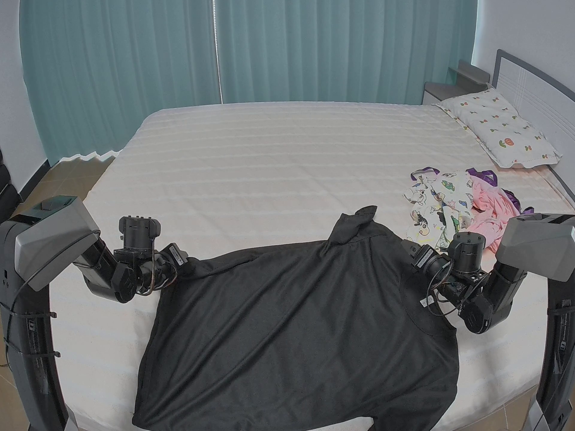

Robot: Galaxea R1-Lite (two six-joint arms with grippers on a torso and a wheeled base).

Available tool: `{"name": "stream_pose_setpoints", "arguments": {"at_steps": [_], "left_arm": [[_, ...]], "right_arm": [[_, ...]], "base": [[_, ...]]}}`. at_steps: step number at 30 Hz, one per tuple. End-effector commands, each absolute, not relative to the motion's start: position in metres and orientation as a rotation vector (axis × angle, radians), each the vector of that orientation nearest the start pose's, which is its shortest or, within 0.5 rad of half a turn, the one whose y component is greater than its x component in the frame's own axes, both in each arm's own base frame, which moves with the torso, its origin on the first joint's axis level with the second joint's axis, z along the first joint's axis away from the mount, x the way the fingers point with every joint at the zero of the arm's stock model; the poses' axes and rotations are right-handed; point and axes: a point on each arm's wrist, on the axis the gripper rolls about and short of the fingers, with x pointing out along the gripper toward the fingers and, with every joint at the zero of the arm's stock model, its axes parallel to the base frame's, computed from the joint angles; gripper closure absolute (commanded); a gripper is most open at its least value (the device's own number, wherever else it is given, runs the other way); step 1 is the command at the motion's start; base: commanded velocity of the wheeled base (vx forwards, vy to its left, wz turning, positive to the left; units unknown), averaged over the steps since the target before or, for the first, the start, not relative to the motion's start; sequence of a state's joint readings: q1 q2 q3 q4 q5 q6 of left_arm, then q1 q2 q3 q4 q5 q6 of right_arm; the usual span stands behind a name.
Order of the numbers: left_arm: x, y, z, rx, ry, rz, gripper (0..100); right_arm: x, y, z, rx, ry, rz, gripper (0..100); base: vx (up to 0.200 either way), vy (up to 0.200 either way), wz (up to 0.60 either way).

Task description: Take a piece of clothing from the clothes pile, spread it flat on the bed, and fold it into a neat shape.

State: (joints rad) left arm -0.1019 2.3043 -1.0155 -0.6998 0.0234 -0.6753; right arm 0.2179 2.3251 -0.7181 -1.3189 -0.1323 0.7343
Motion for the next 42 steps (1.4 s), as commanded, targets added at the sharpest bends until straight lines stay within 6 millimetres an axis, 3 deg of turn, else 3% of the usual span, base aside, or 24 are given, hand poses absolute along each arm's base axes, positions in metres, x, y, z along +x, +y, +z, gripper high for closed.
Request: {"name": "stream_pose_setpoints", "arguments": {"at_steps": [1, 18, 23, 30, 31, 37, 42], "left_arm": [[0.399, -0.041, 0.010, -0.609, 0.621, 0.133, 100], [0.416, -0.020, 0.014, -0.609, 0.452, 0.233, 100], [0.426, -0.005, 0.006, -0.628, 0.415, 0.259, 100], [0.427, -0.005, 0.001, -0.636, 0.422, 0.255, 100], [0.427, -0.005, 0.002, -0.639, 0.413, 0.248, 0], [0.427, -0.008, 0.010, -0.703, 0.358, 0.223, 0], [0.420, -0.007, 0.026, -0.783, 0.353, 0.183, 0]], "right_arm": [[0.365, 0.077, 0.011, 0.680, 0.304, -0.024, 0], [0.366, 0.073, 0.010, 0.687, 0.310, -0.017, 0], [0.366, 0.070, 0.012, 0.688, 0.305, -0.021, 0], [0.368, 0.071, 0.011, 0.691, 0.304, -0.009, 0], [0.370, 0.070, 0.013, 0.696, 0.302, 0.010, 0], [0.381, 0.062, 0.021, 0.712, 0.300, 0.128, 0], [0.415, 0.057, 0.035, 0.675, 0.381, 0.222, 0]], "base": [[0.000, 0.000, 0.00], [0.000, 0.000, 0.00], [0.000, 0.000, 0.00], [0.000, 0.000, 0.00], [0.000, 0.000, 0.00], [0.000, 0.000, 0.00], [0.000, 0.000, 0.00]]}}
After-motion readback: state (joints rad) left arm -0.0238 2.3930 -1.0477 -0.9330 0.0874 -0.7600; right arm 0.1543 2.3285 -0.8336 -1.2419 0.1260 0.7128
